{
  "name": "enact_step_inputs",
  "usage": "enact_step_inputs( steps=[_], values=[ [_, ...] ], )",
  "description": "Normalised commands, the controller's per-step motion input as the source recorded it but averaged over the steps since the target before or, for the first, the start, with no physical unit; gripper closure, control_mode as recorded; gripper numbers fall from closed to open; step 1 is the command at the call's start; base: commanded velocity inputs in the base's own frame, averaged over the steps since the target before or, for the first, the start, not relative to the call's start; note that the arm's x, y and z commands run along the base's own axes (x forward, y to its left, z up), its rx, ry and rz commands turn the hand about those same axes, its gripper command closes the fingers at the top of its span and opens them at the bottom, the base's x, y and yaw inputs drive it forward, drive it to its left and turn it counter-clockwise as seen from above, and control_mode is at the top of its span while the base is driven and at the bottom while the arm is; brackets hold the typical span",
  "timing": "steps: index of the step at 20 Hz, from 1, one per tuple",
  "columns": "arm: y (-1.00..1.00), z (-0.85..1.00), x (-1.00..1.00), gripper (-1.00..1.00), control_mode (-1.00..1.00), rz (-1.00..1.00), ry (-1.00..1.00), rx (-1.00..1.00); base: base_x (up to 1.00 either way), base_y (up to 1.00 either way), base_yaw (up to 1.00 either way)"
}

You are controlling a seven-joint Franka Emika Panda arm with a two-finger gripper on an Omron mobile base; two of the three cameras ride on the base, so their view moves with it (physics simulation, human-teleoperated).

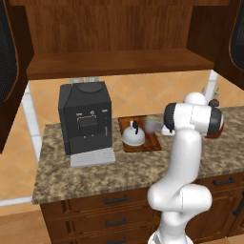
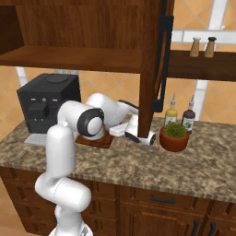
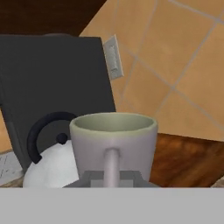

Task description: Pick the kettle from the counter and place it on the tray. Then pick the mug from the cabinet and place it on the tray. Then close the cabinet doors.

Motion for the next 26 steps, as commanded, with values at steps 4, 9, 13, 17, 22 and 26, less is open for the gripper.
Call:
enact_step_inputs(
  steps=[4, 9, 13, 17, 22, 26],
  values=[
    [0.27, -0.05, 0.12, 1.0, -1.0, 0.0, 0.0, 0.0, 0.0, 0.0, 0.0],
    [0.0, -0.05, 0.05, 1.0, -1.0, 0.0, 0.0, 0.0, 0.0, 0.0, 0.0],
    [0.0, -0.06, 0.0, 1.0, -1.0, 0.0, 0.0, 0.0, 0.0, 0.0, 0.0],
    [0.0, -0.21, 0.0, -1.0, -1.0, 0.0, -0.05, 0.0, 0.0, 0.0, 0.0],
    [0.0, -0.1, 0.0, -1.0, -1.0, 0.0, -0.09, 0.0, 0.0, 0.0, 0.0],
    [-0.03, 0.13, -0.06, -1.0, -1.0, 0.0, -0.13, 0.0, 0.0, 0.0, 0.0]
  ],
)
